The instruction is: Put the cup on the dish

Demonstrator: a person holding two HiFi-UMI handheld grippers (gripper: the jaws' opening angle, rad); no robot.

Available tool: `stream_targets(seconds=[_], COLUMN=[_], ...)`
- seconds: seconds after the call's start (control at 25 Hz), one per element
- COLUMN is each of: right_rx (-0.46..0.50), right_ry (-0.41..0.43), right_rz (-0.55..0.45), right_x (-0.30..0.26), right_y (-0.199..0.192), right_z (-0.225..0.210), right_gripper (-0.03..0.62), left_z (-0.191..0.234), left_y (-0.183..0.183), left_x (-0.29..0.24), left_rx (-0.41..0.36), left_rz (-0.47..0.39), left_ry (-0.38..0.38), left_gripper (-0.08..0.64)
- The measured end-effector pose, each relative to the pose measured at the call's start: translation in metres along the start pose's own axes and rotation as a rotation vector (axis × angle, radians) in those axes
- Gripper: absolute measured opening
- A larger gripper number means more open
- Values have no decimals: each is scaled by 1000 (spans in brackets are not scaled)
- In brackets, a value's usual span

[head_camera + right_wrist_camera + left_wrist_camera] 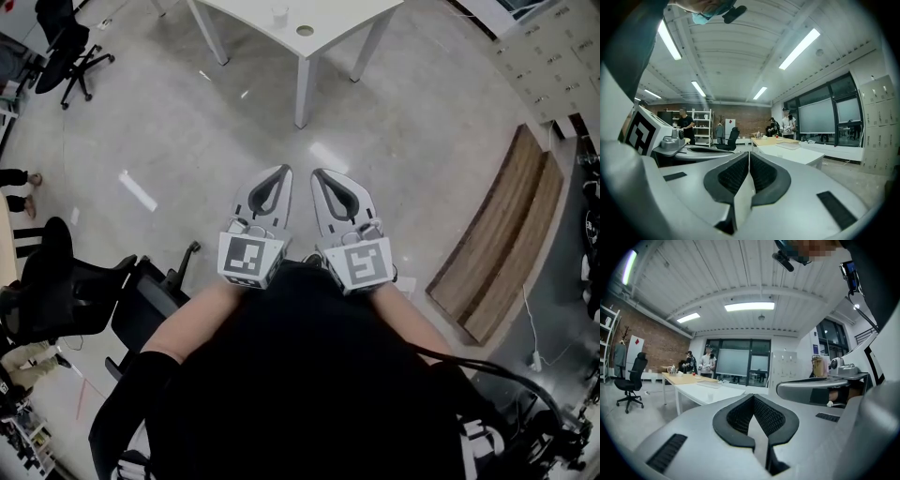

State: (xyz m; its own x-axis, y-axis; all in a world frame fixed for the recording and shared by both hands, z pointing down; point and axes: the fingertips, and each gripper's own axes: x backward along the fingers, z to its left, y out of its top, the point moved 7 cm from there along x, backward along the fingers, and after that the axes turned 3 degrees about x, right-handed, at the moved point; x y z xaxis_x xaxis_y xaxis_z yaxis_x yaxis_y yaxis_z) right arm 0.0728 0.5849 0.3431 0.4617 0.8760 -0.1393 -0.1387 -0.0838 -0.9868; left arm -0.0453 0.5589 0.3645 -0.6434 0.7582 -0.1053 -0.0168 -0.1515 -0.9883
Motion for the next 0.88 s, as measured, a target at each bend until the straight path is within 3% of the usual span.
stream_targets(seconds=[0.32,0.68,0.88], right_rx=[2,40,59], right_ry=[4,13,-16], right_rz=[20,-1,-8], right_x=[-92,-189,-218], right_y=[7,40,49], right_z=[1,31,39], right_gripper=[14,14,14], left_z=[83,186,222], left_y=[11,39,46], left_x=[-33,-36,-39], left_rx=[-3,-24,-10], left_rz=[19,-19,-48], left_ry=[-21,3,5], left_gripper=[8,8,8])
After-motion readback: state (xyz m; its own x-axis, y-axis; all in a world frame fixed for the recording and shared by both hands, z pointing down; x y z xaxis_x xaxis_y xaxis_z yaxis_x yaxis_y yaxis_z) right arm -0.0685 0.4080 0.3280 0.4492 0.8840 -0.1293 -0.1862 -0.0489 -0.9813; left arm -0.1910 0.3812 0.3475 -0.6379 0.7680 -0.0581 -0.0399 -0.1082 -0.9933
